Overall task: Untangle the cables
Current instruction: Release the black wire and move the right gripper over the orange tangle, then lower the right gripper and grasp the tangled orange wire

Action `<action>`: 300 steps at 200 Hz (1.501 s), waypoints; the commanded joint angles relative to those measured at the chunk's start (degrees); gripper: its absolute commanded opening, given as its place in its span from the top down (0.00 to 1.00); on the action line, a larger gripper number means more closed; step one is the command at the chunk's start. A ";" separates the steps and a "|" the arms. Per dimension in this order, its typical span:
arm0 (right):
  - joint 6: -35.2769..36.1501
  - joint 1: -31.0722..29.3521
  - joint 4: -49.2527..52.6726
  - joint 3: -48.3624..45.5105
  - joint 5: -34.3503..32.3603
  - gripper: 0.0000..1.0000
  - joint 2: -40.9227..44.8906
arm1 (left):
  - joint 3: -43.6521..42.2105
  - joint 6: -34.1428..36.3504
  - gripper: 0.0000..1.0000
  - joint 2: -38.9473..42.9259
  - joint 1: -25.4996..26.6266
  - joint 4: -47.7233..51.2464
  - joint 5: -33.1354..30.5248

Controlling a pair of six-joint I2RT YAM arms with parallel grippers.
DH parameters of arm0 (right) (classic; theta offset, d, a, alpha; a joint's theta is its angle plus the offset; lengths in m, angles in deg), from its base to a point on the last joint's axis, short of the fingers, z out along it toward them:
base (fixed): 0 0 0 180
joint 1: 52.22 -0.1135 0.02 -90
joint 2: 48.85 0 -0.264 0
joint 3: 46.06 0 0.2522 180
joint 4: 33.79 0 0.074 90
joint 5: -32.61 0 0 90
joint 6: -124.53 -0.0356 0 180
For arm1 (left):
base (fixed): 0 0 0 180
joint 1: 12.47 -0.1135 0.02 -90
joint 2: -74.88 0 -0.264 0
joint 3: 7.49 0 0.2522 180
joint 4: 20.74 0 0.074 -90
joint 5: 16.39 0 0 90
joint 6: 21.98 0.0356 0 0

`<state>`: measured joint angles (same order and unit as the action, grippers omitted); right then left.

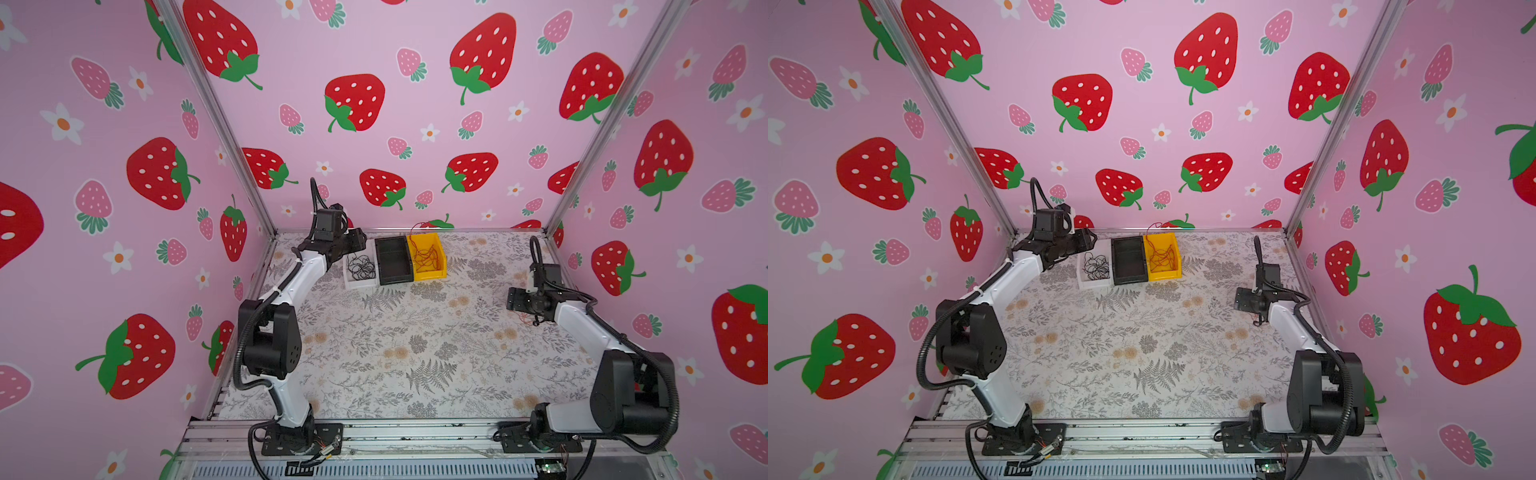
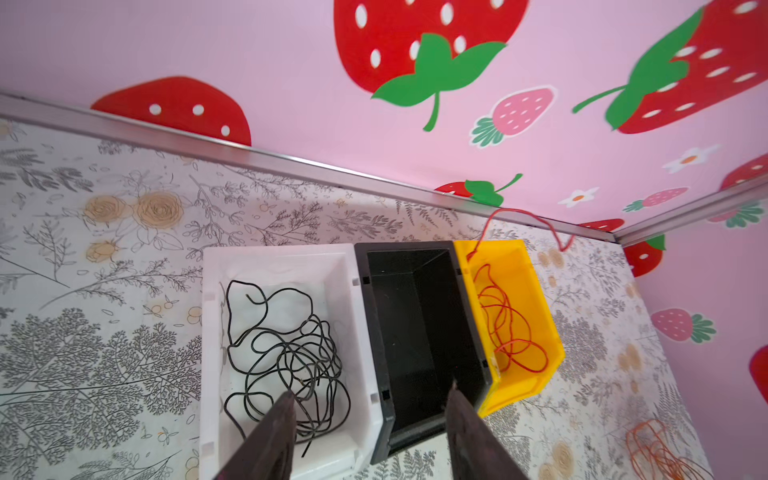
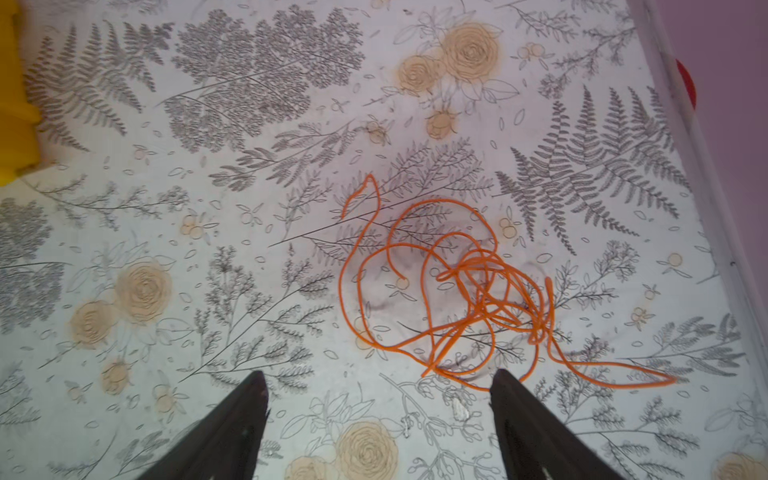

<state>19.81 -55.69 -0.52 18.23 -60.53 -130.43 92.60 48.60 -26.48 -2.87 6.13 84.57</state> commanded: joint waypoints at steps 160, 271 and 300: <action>2.58 0.84 3.98 20.71 -0.28 0.59 -26.77 | -18.76 10.54 0.45 22.25 13.02 -1.90 -2.61; 5.18 -3.69 5.49 22.19 6.50 1.00 -13.29 | -19.67 14.55 0.46 22.69 17.86 -4.58 -1.00; 8.04 -9.05 6.26 25.86 9.92 1.00 -6.66 | -23.21 17.44 0.43 24.16 20.92 -12.81 2.31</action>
<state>24.57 -60.69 4.36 40.45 -55.13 -142.14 71.99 62.39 -4.23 15.73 0.62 83.50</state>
